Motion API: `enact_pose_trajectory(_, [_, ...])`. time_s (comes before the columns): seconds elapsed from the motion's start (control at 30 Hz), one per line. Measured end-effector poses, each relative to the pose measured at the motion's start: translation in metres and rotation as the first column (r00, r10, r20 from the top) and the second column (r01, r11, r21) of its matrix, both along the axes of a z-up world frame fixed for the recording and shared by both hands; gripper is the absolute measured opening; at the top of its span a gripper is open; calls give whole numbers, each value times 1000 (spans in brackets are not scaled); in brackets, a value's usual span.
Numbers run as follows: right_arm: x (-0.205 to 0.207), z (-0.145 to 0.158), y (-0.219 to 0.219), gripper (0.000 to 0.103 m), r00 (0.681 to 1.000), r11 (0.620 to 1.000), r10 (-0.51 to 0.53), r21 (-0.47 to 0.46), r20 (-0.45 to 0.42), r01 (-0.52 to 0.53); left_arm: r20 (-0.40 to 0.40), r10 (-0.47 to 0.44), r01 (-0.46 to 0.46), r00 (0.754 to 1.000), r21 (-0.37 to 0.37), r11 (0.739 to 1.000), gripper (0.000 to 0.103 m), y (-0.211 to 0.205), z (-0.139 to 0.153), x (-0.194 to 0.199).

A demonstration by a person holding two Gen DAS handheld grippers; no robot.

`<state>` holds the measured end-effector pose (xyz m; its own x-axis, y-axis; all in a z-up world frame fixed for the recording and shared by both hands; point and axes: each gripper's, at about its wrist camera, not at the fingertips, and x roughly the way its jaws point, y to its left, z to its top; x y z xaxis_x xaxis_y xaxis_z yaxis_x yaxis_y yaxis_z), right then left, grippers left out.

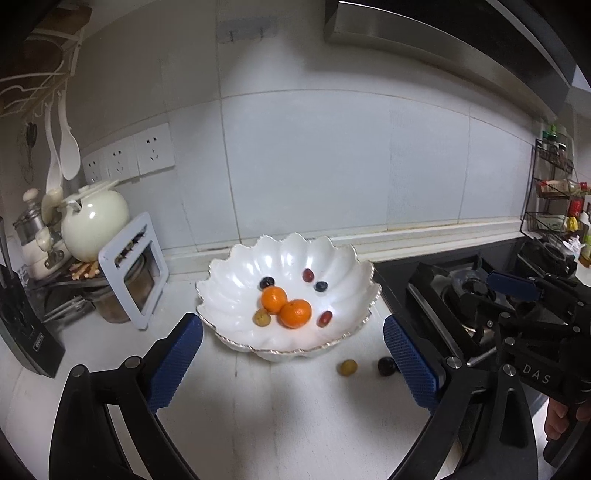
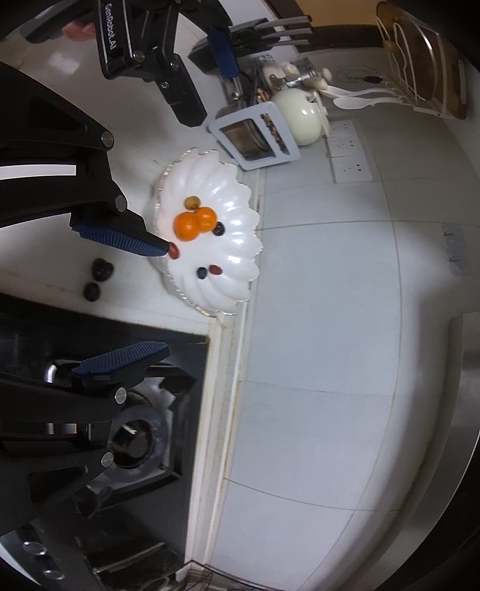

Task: Organize fruits
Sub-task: 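Move both tools back toward the remaining fruits on the counter, then lower the left tool to the tan fruit while the right tool approaches a dark plum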

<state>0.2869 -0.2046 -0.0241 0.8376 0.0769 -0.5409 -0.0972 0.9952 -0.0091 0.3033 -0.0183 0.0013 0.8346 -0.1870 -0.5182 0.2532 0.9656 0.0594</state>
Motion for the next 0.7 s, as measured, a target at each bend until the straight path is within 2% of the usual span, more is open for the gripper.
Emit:
enact_pose_trajectory(0.47, [-15, -28, 6, 50, 999, 999, 29, -18, -29, -30, -46, -67, 67, 997, 5, 998, 99, -6, -30, -13])
enact_pose_trajectory(0.7, [-13, -42, 11, 50, 998, 998, 50, -45, -48, -52, -77, -96, 97, 992, 17, 995, 89, -12, -46, -11])
